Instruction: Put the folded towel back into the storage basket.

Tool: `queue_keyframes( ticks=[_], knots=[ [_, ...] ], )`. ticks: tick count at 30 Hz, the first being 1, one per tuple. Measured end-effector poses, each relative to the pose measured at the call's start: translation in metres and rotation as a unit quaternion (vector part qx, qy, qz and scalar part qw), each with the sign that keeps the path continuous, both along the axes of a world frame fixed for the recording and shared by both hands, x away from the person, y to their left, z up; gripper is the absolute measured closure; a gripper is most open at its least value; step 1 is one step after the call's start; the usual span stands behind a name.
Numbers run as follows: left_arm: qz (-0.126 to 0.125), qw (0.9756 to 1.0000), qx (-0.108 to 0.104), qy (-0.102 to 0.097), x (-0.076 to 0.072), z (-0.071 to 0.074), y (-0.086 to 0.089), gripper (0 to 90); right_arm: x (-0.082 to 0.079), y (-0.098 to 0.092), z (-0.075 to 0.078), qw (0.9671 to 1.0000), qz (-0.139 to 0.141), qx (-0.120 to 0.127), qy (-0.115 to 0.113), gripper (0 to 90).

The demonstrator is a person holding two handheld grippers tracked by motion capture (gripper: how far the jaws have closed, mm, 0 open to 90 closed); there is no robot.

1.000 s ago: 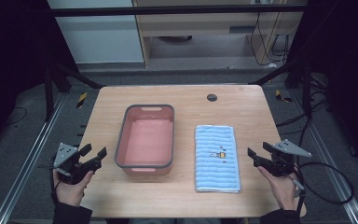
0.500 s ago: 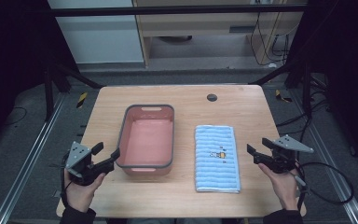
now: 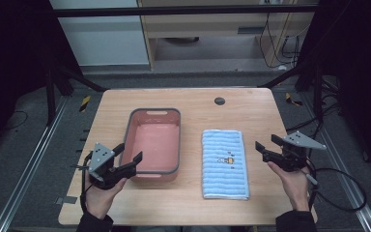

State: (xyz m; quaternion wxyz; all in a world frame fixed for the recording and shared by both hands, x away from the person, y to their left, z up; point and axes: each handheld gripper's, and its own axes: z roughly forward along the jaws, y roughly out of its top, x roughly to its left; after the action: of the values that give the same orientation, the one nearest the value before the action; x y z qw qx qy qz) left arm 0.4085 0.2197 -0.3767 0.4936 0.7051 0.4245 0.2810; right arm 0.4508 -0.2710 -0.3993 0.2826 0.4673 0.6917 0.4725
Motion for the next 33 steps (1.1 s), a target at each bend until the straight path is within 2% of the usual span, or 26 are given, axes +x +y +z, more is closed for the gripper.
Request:
queue_keyframes(
  ticks=[5, 10, 21, 22, 29, 33],
  knots=[
    [-0.009, 1.0000, 0.002, 0.000, 0.001, -0.001, -0.012, 30.4, 0.006, 0.004, 0.009, 1.0000, 0.005, -0.006, -0.005, 32.8],
    [-0.022, 0.9998, -0.001, -0.001, 0.002, -0.001, -0.028, 31.8, 0.013, 0.005, 0.018, 0.9999, 0.007, -0.001, -0.010, 33.8],
    [-0.051, 0.9987, 0.000, 0.004, 0.001, -0.006, -0.058, 33.9, 0.018, 0.004, 0.020, 1.0000, 0.000, -0.001, -0.007, 33.5],
    [-0.059, 0.9982, 0.004, 0.003, 0.000, -0.006, -0.064, 34.3, 0.020, 0.004, 0.019, 1.0000, 0.001, -0.001, -0.007, 33.4],
    [-0.075, 0.9971, 0.009, 0.006, 0.000, -0.010, -0.079, 35.9, 0.024, 0.009, 0.020, 0.9999, 0.011, 0.000, -0.009, 34.2],
    [-0.089, 0.9958, 0.019, 0.010, -0.002, -0.015, -0.090, 36.2, 0.027, 0.012, 0.020, 0.9998, 0.015, -0.001, -0.009, 34.6]
  ],
)
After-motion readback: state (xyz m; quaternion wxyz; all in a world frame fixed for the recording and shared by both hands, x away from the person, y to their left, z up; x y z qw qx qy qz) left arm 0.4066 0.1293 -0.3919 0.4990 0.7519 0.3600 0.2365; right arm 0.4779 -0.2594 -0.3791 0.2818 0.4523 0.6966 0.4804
